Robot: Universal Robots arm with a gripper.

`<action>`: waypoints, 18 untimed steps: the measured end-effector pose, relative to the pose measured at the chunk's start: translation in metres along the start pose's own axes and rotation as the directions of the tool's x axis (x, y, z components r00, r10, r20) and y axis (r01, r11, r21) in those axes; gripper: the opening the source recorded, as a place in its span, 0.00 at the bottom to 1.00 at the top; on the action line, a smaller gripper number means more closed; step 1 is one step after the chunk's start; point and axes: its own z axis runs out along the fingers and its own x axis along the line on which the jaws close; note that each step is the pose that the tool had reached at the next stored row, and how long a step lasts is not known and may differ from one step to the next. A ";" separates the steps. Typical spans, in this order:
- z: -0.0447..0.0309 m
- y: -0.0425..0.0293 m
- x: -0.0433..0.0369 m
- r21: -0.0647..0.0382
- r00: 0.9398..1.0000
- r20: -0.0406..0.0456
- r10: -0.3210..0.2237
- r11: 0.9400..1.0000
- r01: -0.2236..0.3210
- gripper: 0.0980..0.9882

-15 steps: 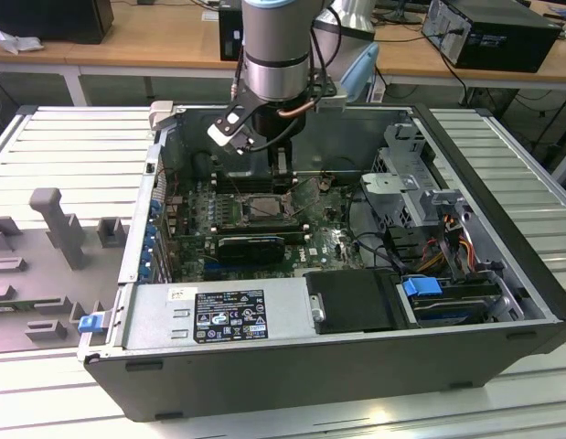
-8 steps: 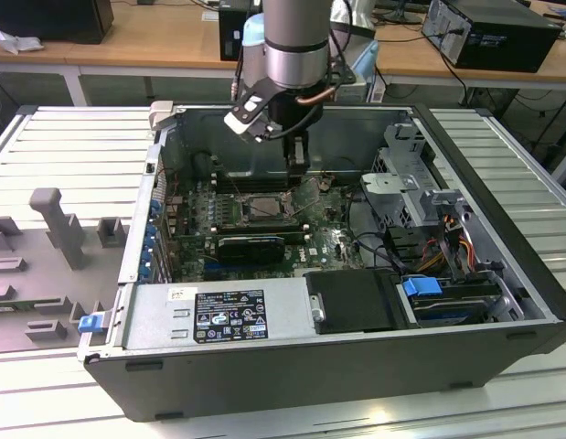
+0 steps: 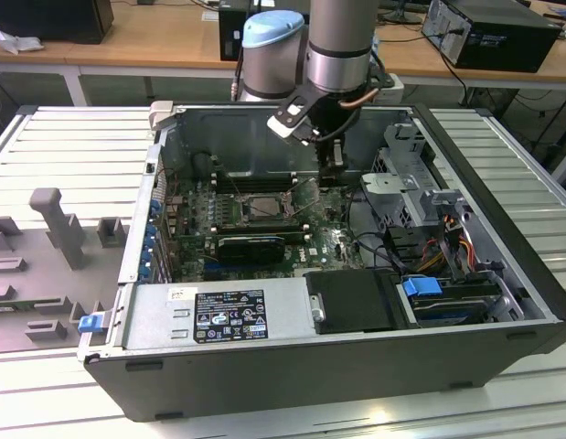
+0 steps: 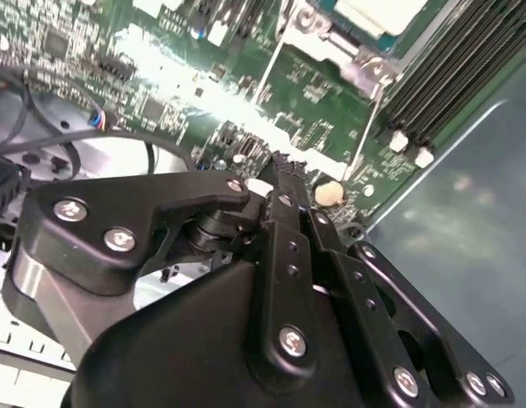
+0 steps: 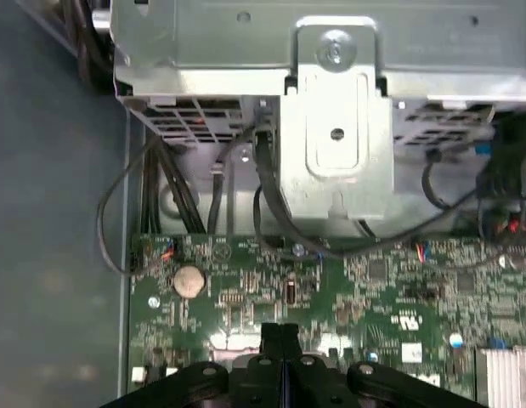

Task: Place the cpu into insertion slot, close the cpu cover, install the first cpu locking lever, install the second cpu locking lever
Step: 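Place the cpu into insertion slot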

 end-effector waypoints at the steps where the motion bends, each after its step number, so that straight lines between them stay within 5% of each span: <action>1: 0.0005 0.0023 0.0000 0.000 1.000 -0.001 -0.006 1.000 0.006 0.01; 7: 0.0136 0.0080 0.0007 0.001 1.000 -0.002 -0.021 1.000 0.021 0.01; 18: 0.0140 -0.0091 0.0009 0.006 1.000 -0.002 -0.023 1.000 0.023 0.01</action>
